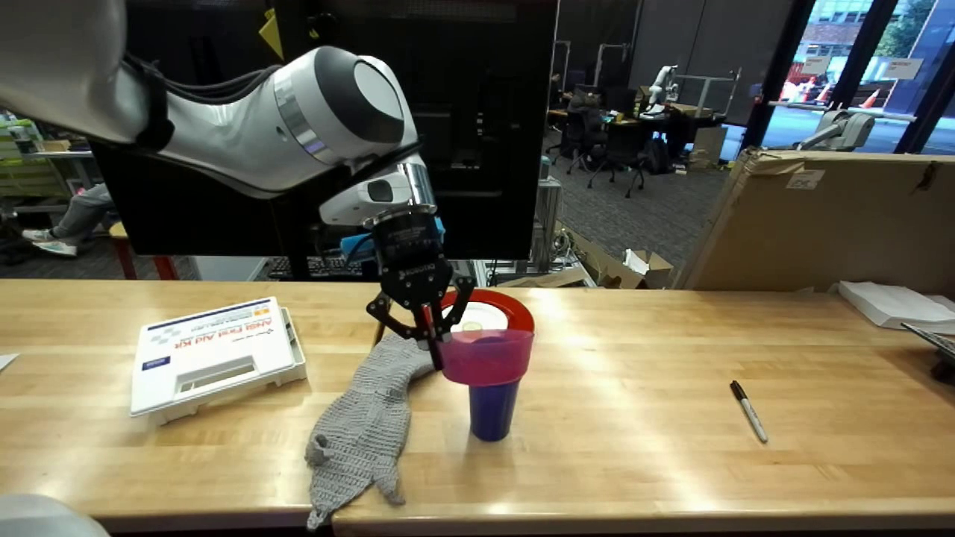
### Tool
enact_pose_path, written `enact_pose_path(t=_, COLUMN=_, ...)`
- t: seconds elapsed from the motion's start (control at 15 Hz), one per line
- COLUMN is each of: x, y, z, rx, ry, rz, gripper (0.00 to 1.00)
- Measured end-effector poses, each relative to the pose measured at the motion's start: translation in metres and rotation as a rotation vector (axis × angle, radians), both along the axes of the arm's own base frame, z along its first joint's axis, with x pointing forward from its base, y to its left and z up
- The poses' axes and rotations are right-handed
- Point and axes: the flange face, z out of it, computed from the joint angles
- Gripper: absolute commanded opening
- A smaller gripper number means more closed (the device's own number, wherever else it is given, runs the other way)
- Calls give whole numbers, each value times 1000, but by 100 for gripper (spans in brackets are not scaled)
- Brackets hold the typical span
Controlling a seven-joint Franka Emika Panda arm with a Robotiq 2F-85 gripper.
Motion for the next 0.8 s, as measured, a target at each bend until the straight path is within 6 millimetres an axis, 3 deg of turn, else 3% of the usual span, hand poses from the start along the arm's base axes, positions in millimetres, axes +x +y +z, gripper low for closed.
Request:
enact_pose_path(t=0.47, x=3, y=4, z=-20, rx=12, ry=98, rz=16, gripper=1)
enact_pose_path(t=0.8, x=4, y=2, z=-13, rx=-29, ry=132, rz=14, gripper=1)
